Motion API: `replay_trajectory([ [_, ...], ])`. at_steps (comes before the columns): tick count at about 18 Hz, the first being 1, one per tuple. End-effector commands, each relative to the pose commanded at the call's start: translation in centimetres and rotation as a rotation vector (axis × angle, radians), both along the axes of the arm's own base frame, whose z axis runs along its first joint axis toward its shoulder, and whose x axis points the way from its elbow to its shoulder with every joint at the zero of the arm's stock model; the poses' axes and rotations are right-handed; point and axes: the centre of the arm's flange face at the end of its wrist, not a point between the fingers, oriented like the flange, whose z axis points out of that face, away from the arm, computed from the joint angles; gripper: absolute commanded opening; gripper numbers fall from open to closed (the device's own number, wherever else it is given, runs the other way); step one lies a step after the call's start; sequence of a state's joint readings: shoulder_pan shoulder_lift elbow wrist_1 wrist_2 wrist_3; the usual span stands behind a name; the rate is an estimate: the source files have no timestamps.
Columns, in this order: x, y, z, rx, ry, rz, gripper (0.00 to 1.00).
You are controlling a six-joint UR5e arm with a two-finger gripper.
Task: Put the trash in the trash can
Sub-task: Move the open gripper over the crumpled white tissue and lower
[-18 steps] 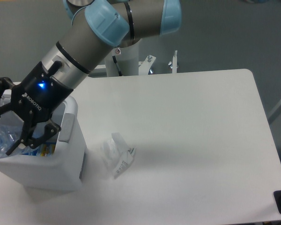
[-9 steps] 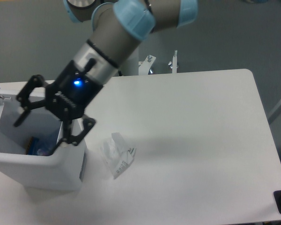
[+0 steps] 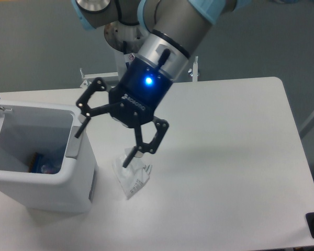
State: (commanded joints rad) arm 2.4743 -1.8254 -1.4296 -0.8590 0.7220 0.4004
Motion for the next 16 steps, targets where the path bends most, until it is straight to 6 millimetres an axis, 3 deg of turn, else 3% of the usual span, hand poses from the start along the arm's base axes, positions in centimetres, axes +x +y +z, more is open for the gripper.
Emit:
replay_trajectory([
  [3,-2.1,0.3,-5.8,-0.147,0.037,0.057,1.0],
  [6,-3.0,-0.6,-10.7,-0.237,0.074,0.038,1.0],
  [12,-1.1,-2.4,-17.9,-0.378,0.106,-0.03,1.0],
  [16,0.6,-2.6,-20.2,-0.42,0.136,-0.095,1.0],
])
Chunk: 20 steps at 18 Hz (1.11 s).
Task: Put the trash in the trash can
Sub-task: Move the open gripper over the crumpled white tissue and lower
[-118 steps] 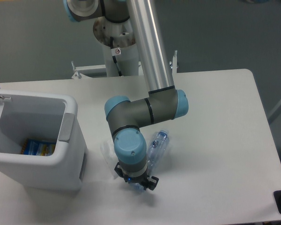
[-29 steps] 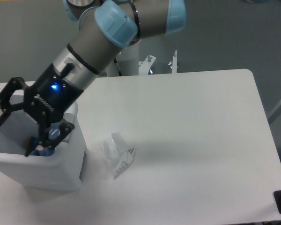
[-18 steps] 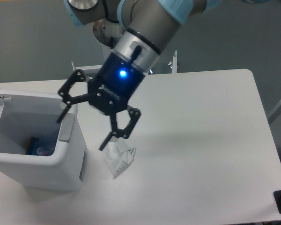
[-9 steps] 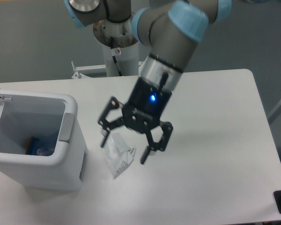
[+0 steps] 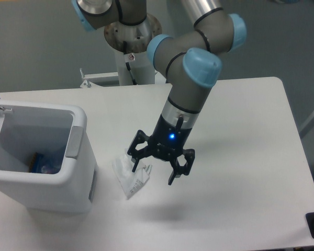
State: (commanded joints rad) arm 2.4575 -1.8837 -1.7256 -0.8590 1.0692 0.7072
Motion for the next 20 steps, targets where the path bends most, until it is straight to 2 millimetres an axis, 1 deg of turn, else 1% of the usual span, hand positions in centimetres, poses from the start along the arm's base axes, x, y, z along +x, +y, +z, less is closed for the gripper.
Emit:
replay_trajectory([
  [3,1.6,-0.8,-2.6,-0.052,-0.017,-0.022,1.0],
  [10,5.1,-0.3,-5.5,-0.176,0.022,-0.076,1.0],
  [12,5.8,-0.2,-6.4,-0.216,0.037,-0.082,1.0],
  [15,6.8,0.4,-8.7,-0.317,0.085,-0.102,1.0],
  [17,7.3,0.6,-9.5,-0.367,0.118,-0.113,1.0],
  [19,7.9,0.9,-10.3,-0.388,0.115,-0.112,1.0],
  [20,7.9,0.9,-10.5,-0.392,0.111,-0.106,1.0],
])
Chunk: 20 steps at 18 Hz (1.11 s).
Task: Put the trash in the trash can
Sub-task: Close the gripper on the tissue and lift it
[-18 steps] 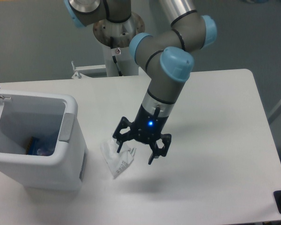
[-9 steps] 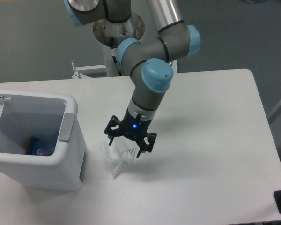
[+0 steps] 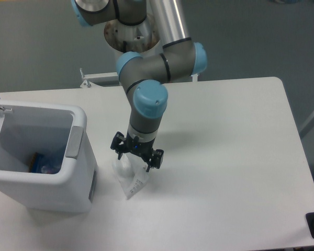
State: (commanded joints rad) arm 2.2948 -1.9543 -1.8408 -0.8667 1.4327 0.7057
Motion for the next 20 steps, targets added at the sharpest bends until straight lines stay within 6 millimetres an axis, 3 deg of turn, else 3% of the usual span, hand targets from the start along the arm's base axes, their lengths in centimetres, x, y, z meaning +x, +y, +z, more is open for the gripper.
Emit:
replay_trajectory([
  [9,1.2,0.7,-3.2,-0.15,0.096,0.009,0.97],
  [10,1.3,0.8,-3.1,-0.149,0.097,0.008,0.9],
  [15,1.1,0.9,-2.5,-0.14,0.102,0.022,0.32],
  [17,1.1,1.0,-2.0,-0.131,0.102,0.034,0.16],
  [20,1.1,1.0,-1.3,-0.117,0.105,0.036,0.02],
])
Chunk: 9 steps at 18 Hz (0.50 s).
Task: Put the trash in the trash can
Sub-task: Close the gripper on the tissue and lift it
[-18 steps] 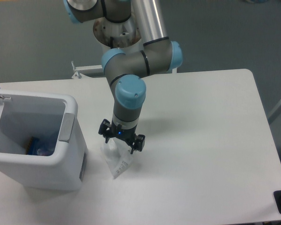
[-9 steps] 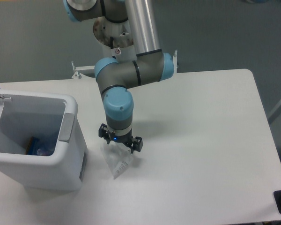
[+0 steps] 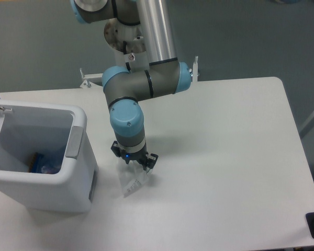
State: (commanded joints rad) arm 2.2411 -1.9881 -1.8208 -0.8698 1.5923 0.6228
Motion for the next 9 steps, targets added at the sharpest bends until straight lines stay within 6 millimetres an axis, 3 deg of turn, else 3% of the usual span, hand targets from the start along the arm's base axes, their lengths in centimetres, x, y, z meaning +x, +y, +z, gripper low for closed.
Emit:
replay_trajectory([
  [6,-0.5,0.4,0.9,0.036,-0.013,0.02,0.0],
  [9,-1.8,1.1,2.8,0.094,-0.016,0.04,0.0],
])
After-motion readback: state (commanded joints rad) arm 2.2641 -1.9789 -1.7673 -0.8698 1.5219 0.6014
